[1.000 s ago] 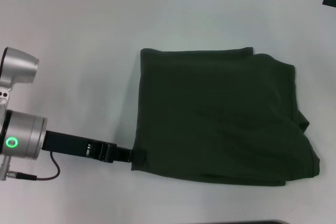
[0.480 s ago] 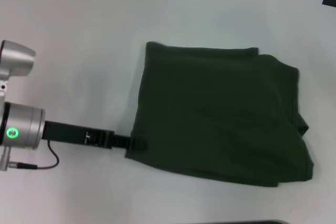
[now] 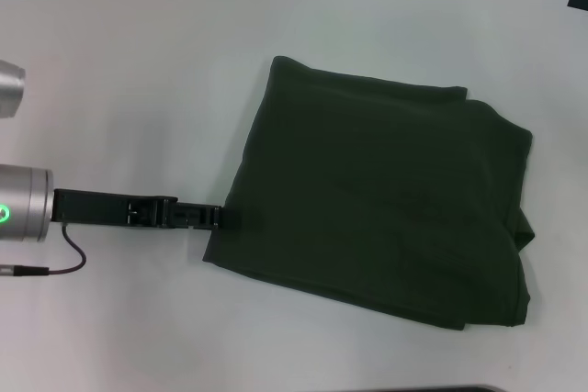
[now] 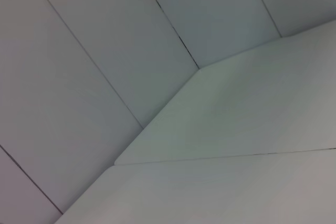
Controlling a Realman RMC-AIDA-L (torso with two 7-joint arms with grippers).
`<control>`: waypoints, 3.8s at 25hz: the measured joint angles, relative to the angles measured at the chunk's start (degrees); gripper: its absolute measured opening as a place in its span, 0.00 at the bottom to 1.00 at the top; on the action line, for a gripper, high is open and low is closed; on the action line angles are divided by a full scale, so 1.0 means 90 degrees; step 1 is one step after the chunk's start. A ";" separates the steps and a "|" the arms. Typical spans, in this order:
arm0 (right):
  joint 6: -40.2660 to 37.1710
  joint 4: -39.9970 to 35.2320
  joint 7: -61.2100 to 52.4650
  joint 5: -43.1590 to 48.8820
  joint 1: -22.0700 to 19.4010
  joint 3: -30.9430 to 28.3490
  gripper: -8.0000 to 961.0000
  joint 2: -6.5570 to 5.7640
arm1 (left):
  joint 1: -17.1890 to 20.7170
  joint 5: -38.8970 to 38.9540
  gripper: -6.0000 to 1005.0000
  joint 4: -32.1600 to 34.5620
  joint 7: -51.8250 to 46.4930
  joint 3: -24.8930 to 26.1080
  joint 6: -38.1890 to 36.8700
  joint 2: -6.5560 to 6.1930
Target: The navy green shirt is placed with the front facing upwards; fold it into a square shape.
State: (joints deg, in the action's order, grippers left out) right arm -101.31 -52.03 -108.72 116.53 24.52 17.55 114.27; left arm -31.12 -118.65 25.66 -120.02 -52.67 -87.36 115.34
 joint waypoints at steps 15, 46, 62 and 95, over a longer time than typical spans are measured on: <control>0.0016 0.0000 0.0026 -0.0028 -0.0007 0.0032 0.94 -0.0002 | 0.0181 -0.0111 0.92 0.0575 0.0155 0.0857 0.0243 0.0096; 0.0657 0.2301 0.3239 0.0347 0.0170 0.1538 0.94 0.0354 | 0.0307 0.0207 0.90 0.0821 0.3552 0.1737 -0.1733 0.0605; 0.0653 0.2408 0.3070 0.0359 0.0234 0.1785 0.94 0.0398 | 0.0361 0.0189 0.90 0.0498 0.3632 0.1701 -0.1837 0.0584; 0.0466 0.2405 0.3044 0.0363 0.0129 0.1803 0.94 0.0340 | 0.0304 0.0169 0.90 0.0507 0.3391 0.1663 -0.1915 0.0544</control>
State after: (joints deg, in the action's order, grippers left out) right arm -97.11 -30.39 -81.32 119.79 25.68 33.77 117.33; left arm -28.39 -117.13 30.22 -89.50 -37.70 -104.59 120.23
